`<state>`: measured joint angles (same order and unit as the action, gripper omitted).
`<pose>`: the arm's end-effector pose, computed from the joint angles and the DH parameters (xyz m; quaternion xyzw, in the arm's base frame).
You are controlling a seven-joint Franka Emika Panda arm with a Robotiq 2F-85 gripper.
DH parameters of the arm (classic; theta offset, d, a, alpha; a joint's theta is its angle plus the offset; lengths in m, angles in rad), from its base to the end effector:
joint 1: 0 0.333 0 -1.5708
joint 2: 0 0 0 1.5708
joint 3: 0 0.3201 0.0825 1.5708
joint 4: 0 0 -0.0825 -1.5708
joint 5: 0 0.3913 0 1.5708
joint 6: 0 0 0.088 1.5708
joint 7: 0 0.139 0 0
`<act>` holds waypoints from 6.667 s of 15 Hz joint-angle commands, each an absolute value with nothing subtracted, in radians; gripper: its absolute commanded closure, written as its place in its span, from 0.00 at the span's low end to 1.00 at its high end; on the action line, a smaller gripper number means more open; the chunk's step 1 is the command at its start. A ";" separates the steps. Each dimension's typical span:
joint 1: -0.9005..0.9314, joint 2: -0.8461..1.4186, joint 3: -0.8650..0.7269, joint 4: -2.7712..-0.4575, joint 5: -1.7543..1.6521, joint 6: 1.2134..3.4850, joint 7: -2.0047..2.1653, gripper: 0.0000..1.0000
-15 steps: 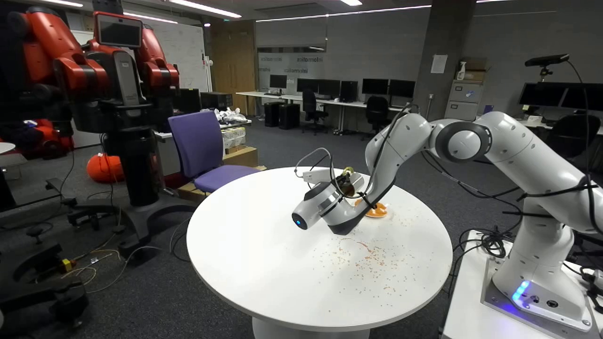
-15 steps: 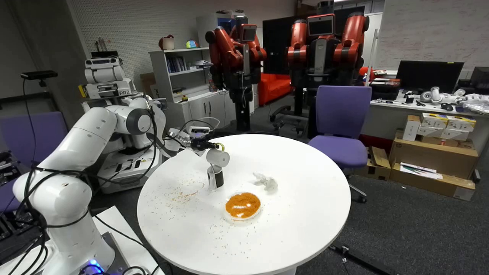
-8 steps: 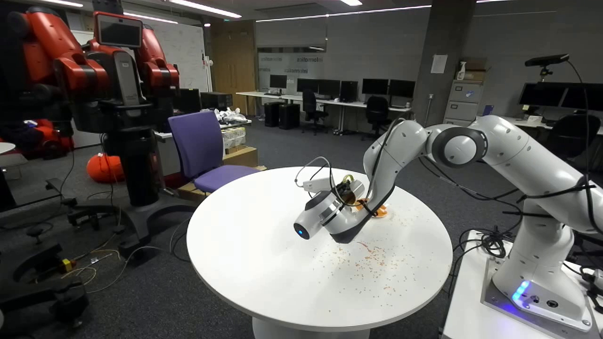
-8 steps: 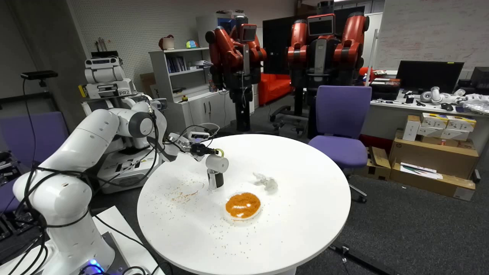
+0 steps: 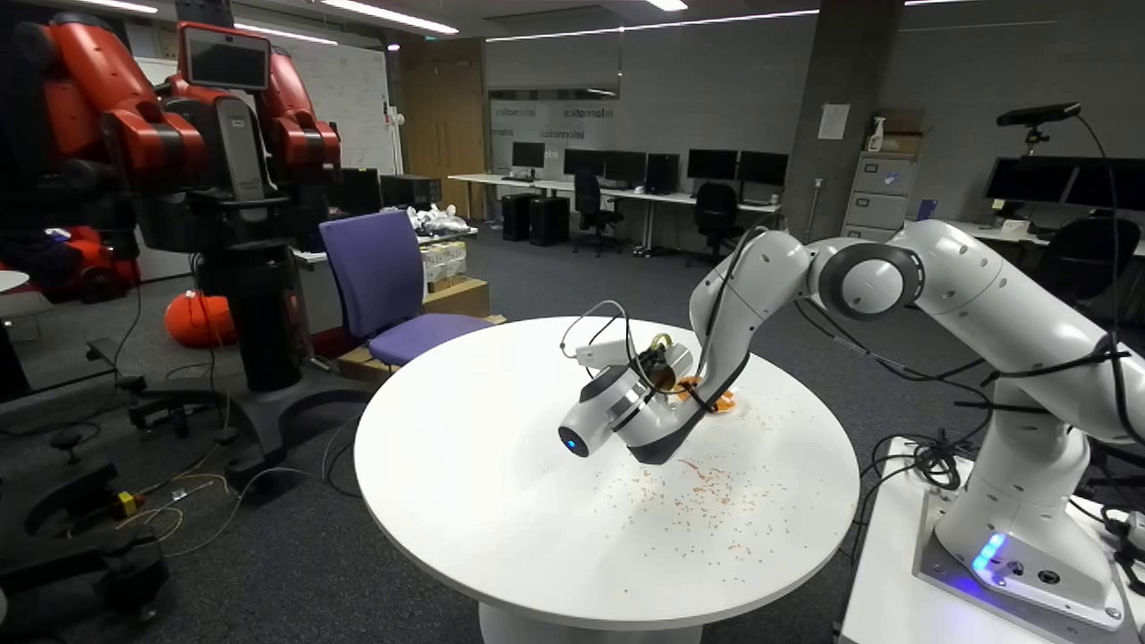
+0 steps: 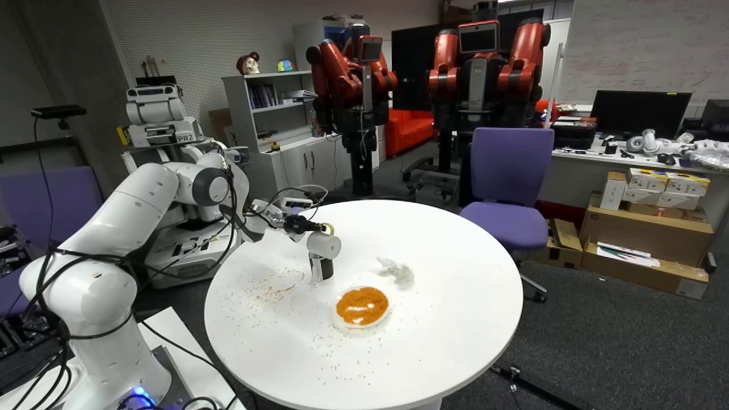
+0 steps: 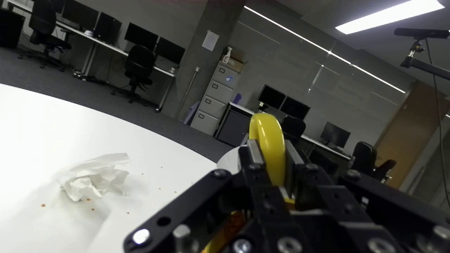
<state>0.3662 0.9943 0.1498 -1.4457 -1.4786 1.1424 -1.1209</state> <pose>0.6311 0.1476 0.1502 0.3235 0.5677 -0.6151 0.4413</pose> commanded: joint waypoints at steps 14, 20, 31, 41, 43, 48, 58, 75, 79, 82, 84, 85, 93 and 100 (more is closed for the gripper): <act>0.376 0.981 0.131 -1.436 -1.546 1.131 -1.289 0.95; 0.378 0.984 0.130 -1.437 -1.562 1.130 -1.333 0.95; 0.387 0.986 0.125 -1.437 -1.594 1.126 -1.426 0.95; 0.398 0.989 0.113 -1.443 -1.629 1.113 -1.487 0.95; 0.402 0.990 0.108 -1.445 -1.638 1.109 -1.502 0.95; 0.404 0.992 0.104 -1.451 -1.650 1.105 -1.534 0.95; 0.413 0.993 0.100 -1.456 -1.670 1.103 -1.582 0.95; 0.417 0.979 0.089 -1.503 -1.753 1.119 -1.678 0.95; 0.418 0.977 0.088 -1.515 -1.765 1.116 -1.681 0.95; 0.420 0.975 0.086 -1.524 -1.771 1.112 -1.684 0.95; 0.423 0.974 0.085 -1.530 -1.776 1.110 -1.687 0.95; 0.424 0.973 0.085 -1.533 -1.777 1.109 -1.687 0.95; 0.427 0.966 0.077 -1.561 -1.799 1.105 -1.695 0.95; 0.430 0.963 0.062 -1.590 -1.854 1.103 -1.697 0.95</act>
<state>0.4061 1.0080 0.0936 -1.5298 -1.8094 1.1369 -1.6605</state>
